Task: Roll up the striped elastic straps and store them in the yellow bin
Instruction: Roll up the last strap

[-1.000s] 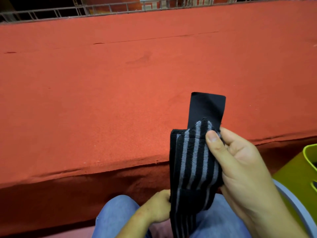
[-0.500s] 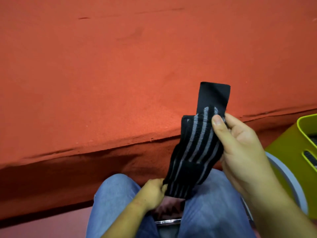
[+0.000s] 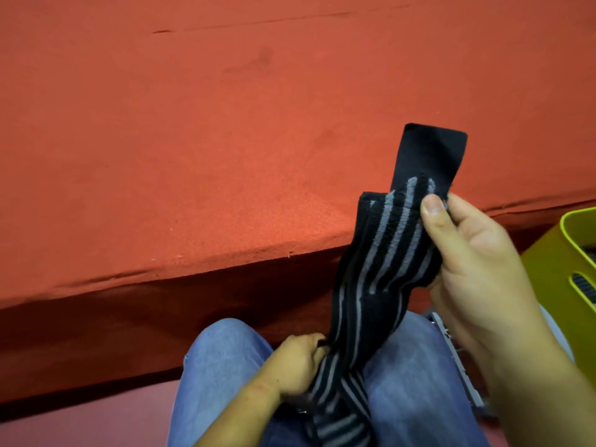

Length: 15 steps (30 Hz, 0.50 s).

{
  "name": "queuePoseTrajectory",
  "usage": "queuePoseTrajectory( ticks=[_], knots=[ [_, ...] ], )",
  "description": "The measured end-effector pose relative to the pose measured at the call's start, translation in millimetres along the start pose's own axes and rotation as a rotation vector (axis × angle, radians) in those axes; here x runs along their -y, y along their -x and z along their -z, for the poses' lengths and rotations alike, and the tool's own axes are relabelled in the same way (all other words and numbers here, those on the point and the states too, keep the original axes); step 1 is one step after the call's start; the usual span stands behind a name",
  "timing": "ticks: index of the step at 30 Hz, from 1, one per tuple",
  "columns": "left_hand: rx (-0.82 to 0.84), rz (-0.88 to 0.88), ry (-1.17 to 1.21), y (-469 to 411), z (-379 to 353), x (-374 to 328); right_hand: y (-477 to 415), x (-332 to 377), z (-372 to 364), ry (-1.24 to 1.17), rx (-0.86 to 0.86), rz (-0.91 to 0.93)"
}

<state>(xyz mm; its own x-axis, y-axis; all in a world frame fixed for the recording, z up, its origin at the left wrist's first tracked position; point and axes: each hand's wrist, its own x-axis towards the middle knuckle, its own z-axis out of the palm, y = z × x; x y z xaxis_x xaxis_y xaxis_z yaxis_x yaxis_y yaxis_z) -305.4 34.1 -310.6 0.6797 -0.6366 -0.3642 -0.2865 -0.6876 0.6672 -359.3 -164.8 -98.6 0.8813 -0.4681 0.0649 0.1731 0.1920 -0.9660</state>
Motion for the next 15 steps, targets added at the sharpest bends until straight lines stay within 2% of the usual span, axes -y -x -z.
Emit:
queuePoseTrajectory(
  ticks=[3,8,11,15],
  knots=[
    [-0.053,0.009,0.062,3,5,13,0,0,-3,-0.012,0.022,-0.011],
    [-0.052,0.013,0.149,13,29,8,5,0,-13,0.007,0.113,-0.016],
    [-0.211,-0.050,0.449,23,58,-27,6,0,-20,0.021,0.165,-0.015],
    [-0.436,-0.233,0.820,45,113,-94,6,-1,-30,0.044,0.224,0.015]
  ],
)
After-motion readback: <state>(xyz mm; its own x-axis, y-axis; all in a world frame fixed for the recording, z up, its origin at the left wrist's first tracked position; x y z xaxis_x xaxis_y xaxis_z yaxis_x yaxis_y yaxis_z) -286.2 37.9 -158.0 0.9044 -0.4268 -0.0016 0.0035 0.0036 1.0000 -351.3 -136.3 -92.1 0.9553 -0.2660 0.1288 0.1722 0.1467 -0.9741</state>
